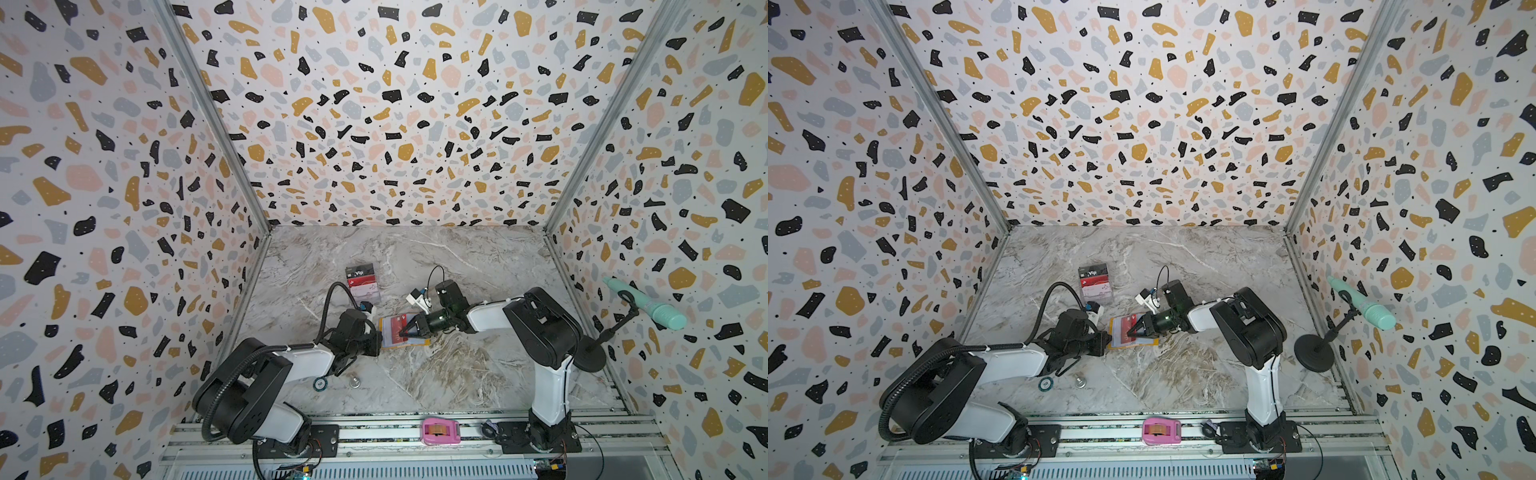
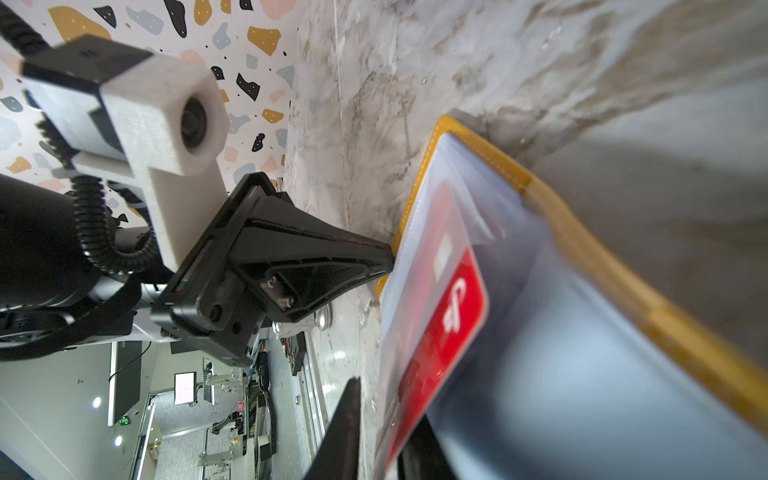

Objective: Take the credit cards out of the card holder

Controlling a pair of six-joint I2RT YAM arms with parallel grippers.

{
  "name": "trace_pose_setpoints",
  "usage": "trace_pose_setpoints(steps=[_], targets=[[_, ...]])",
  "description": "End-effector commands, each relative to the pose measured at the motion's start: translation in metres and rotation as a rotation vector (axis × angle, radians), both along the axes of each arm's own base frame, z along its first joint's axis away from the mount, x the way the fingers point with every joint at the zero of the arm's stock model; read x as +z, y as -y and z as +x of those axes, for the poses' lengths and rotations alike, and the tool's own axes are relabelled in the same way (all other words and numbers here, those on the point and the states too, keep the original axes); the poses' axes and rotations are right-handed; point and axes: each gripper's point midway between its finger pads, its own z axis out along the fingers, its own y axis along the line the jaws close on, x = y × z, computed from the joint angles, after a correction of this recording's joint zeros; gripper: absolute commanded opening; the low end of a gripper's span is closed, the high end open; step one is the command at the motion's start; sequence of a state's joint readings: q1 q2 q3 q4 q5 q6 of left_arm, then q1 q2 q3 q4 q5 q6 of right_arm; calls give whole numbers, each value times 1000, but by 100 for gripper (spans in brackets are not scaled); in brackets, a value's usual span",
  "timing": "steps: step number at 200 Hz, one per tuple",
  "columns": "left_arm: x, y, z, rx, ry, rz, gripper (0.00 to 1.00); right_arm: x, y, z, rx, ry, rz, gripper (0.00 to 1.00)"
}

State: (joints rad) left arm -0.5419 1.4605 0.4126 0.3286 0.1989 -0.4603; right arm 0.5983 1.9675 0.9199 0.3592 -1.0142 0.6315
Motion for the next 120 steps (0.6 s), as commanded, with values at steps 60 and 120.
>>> trace_pose_setpoints(steps=[60, 120], targets=[[-47, -30, -34, 45, -172, 150, 0, 22, 11, 8, -38, 45, 31, 14], [-43, -27, -31, 59, -155, 117, 0, 22, 24, 13, -80, 43, 6, 8]])
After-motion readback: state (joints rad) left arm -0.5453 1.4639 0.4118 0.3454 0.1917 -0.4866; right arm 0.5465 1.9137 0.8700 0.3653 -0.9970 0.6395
